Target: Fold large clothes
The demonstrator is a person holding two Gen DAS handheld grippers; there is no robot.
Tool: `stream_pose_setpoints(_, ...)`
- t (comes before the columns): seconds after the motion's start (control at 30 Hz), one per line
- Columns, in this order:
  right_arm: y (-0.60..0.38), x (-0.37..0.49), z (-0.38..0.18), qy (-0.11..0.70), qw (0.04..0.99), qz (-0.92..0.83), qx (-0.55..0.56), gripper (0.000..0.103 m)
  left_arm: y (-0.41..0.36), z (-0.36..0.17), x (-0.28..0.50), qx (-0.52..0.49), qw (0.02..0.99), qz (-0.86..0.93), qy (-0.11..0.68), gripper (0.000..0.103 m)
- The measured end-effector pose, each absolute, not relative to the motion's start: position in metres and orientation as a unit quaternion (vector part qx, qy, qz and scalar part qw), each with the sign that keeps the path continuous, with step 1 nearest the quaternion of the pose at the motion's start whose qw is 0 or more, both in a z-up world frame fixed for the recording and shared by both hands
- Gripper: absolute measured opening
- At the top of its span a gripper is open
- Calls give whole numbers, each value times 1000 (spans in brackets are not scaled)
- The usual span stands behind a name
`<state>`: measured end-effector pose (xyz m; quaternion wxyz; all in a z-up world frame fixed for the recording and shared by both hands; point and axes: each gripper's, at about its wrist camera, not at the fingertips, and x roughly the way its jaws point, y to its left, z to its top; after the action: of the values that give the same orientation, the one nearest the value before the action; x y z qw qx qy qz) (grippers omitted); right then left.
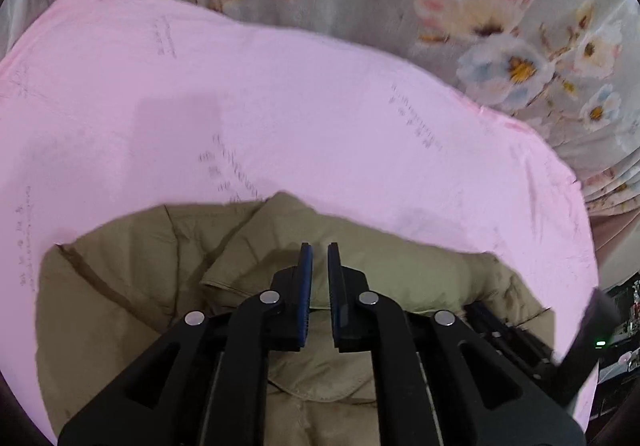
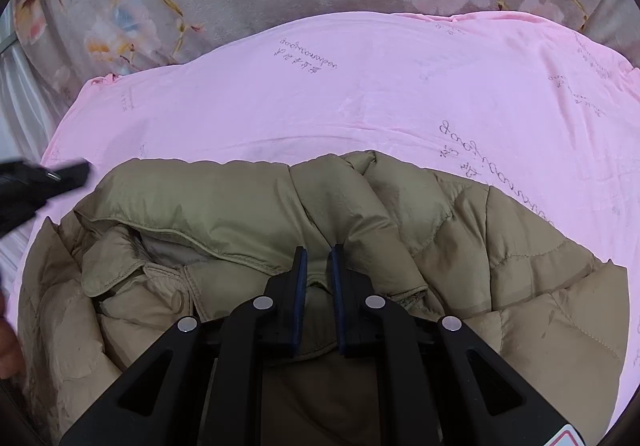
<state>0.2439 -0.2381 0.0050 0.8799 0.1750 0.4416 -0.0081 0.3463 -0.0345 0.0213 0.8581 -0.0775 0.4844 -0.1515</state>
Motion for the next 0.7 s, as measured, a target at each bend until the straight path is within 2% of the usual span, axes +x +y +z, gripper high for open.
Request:
stream_pose_setpoints(0.07, -237, 243, 11, 447, 878, -5, 170, 10, -40, -5, 346, -62, 854, -148, 495, 6)
stream_pose_setpoints(0.13, -233, 241, 24, 441, 883, -11, 162, 17, -39, -11, 337, -51, 864, -146, 480, 6)
stream_pose_setpoints(0.27, -221, 242, 49, 402, 903, -8, 148, 20, -40, -16, 329, -41, 875, -148, 459, 6)
stream_pose_setpoints(0.4, -213, 253, 14, 436, 889, -17, 136, 24, -47, -14, 324, -15, 886, -141, 441, 6)
stream_pose_setpoints(0.7, -211, 254, 10, 434, 891, -26, 127, 24, -53, -14, 322, 13, 897, -126, 423, 6)
